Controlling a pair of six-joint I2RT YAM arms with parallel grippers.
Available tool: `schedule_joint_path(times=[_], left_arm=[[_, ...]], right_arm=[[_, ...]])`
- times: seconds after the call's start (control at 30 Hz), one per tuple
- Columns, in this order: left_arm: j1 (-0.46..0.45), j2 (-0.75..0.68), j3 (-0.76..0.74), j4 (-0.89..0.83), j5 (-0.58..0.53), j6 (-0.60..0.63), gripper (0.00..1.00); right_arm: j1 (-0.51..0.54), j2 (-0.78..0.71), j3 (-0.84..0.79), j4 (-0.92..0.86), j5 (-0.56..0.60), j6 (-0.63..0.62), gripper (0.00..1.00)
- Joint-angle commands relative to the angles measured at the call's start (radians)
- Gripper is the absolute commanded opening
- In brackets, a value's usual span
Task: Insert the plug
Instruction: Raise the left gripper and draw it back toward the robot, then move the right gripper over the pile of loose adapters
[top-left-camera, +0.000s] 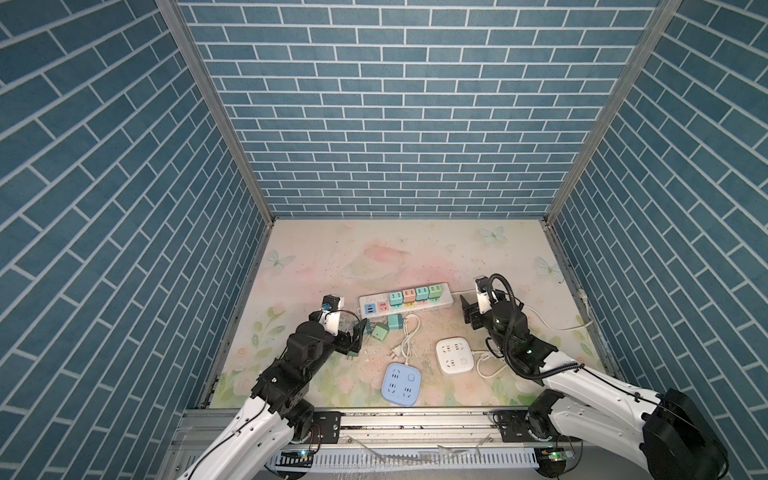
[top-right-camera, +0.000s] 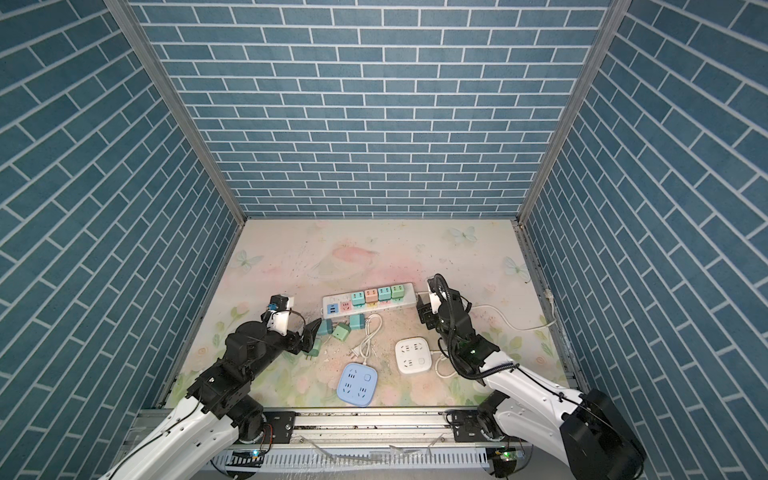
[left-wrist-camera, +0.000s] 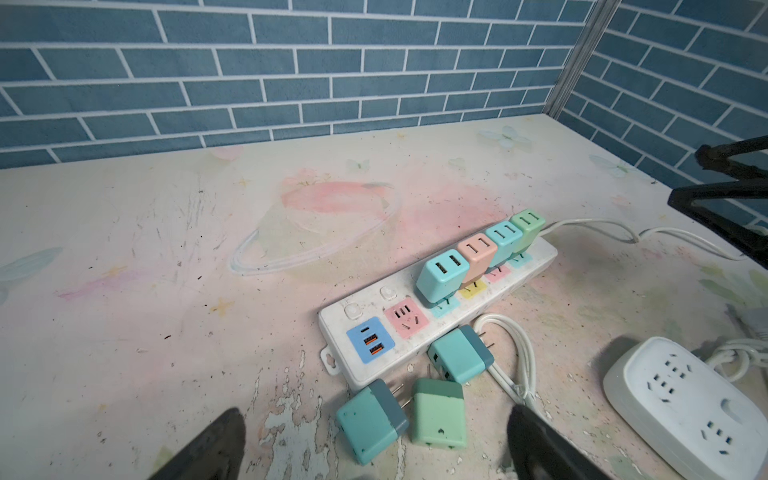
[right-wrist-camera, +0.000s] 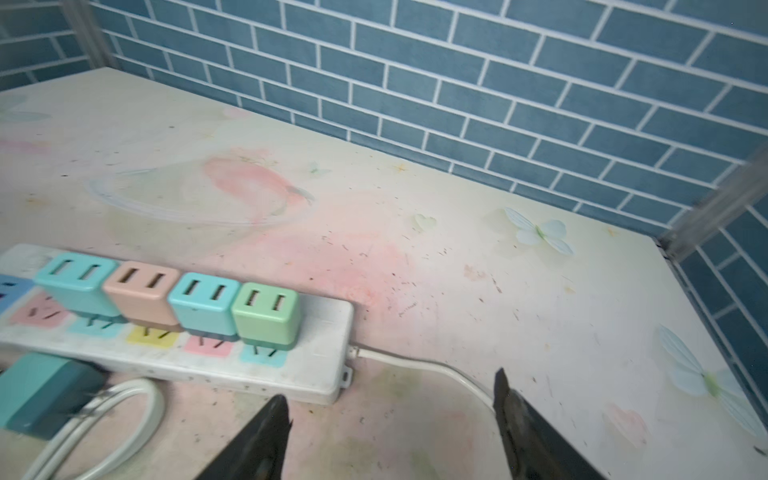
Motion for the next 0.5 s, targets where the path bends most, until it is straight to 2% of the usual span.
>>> schedule_joint_path(times=[0.0, 0.07, 0.23, 0.47], left_arm=[[0.001, -0.024, -0.018, 0.001, 0.009, -0.005, 1.00], [0.002, -0.021, -0.018, -0.002, 0.008, -0.008, 0.99], [0.002, 0.027, -0.005, 0.009, 0.030, -0.002, 1.00], [0.002, 0.046, 0.000, 0.011, 0.037, -0.002, 1.00]], right_arm=[[0.071, 0.025, 0.066, -0.063, -0.110, -0.022, 0.76], [0.126, 0.061, 0.089, -0.056, -0.109, -0.033, 0.75], [0.214, 0.195, 0.153, -0.030, -0.205, 0.002, 0.75], [0.235, 0.378, 0.236, -0.033, -0.295, 0.093, 0.74]])
